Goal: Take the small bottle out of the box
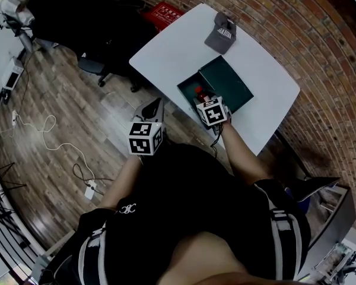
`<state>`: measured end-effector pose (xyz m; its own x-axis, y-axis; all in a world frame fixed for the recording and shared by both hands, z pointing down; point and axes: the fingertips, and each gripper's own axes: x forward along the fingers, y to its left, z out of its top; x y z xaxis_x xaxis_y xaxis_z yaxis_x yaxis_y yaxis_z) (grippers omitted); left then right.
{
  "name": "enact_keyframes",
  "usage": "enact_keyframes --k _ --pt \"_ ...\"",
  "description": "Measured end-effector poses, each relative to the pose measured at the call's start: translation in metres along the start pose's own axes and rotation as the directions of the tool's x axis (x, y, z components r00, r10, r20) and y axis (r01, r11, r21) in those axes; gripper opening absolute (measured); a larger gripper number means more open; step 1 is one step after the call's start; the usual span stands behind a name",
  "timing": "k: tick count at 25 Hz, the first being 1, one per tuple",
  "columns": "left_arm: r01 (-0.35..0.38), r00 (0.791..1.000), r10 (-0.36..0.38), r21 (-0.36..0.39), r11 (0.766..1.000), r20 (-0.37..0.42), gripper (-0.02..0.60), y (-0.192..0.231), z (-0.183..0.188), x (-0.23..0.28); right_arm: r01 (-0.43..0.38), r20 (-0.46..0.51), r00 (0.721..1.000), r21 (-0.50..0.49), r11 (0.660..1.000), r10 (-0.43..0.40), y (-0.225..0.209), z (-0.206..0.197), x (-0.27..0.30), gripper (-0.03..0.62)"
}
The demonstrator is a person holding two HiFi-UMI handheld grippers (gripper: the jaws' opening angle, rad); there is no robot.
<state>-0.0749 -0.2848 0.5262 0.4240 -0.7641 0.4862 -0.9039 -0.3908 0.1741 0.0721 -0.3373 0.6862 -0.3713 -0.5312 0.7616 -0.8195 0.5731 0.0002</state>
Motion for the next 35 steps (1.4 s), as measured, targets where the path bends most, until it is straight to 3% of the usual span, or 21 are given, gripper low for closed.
enact_keyframes --k 10,19,25,30,35 --pt "0.034 0.999 -0.034 0.005 0.999 -0.004 0.014 -0.018 -0.003 0.006 -0.028 0.288 0.958 0.105 0.994 -0.003 -0.001 0.055 -0.069 0.216" --pt "0.035 0.999 -0.034 -0.02 0.999 0.037 0.014 -0.022 0.005 0.013 0.052 0.514 0.851 0.111 0.992 -0.102 -0.008 0.1 -0.14 0.216" --pt "0.067 0.996 -0.067 0.0 0.998 0.054 0.012 -0.036 0.012 0.02 0.145 0.576 0.786 0.182 0.972 -0.225 -0.024 0.103 -0.181 0.216" --pt "0.08 0.995 -0.081 0.011 0.997 0.058 0.013 -0.043 0.016 0.026 0.196 0.644 0.715 0.188 0.962 -0.272 -0.018 0.102 -0.208 0.216" --pt "0.096 0.994 -0.097 0.022 0.995 0.05 0.013 -0.048 0.018 0.032 0.2 0.628 0.713 0.244 0.949 -0.311 -0.023 0.093 -0.209 0.216"
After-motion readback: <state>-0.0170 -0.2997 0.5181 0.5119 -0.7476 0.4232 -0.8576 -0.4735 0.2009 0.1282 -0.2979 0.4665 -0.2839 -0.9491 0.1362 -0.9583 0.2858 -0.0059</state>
